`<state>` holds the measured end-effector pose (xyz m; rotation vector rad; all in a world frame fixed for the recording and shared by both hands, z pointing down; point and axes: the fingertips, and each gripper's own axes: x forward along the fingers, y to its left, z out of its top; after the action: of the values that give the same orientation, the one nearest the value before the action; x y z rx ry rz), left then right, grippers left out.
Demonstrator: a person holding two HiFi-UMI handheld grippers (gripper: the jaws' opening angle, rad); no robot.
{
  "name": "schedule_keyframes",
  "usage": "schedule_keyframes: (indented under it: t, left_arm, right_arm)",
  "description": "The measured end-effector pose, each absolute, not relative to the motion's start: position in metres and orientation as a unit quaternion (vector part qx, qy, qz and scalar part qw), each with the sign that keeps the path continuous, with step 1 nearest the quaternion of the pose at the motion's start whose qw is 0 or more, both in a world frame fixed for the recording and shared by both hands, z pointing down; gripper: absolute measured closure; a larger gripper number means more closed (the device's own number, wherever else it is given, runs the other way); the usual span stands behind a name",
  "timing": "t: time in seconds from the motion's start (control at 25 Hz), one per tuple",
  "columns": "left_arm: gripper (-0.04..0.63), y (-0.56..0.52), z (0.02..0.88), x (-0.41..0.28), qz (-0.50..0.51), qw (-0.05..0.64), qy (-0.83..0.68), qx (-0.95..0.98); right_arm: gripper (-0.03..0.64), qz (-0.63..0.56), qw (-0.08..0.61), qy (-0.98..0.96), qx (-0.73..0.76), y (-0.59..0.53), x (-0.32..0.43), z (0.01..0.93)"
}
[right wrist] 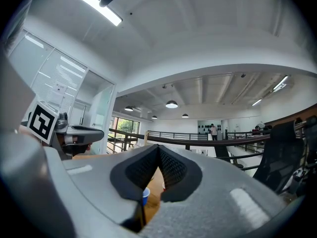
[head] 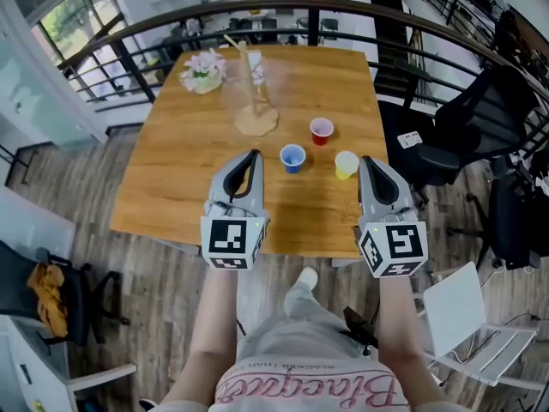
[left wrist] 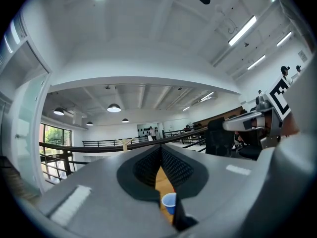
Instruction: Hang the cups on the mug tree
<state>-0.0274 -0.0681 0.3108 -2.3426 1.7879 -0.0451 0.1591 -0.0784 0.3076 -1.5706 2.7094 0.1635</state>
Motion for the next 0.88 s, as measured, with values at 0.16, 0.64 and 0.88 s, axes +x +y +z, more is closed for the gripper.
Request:
schedule_keyframes:
  t: [0.16,0.64,0.88]
  left_arm:
    - [0.577,-0.108,0.304,-0.031,-0.021,0.102,0.606,-0.789]
    - [0.498,-0.200,0.308,-0.013,-0.017,0.085,0.590,-0.803]
    - [0.247,-0.227,0.317,-0.010,-0.010,0.066,0.584,-0.809]
  right_arm:
    - [0.615,0.051,0.010,0.864,-0.501,-0.120,0.156,0.301]
    - [0.615,0.049,0.007,0.864,-0.501,-0.208,0.168,0.298]
    - [0.615,0.050,0.005,0.868,-0.493,-0.231,0.166,0.302]
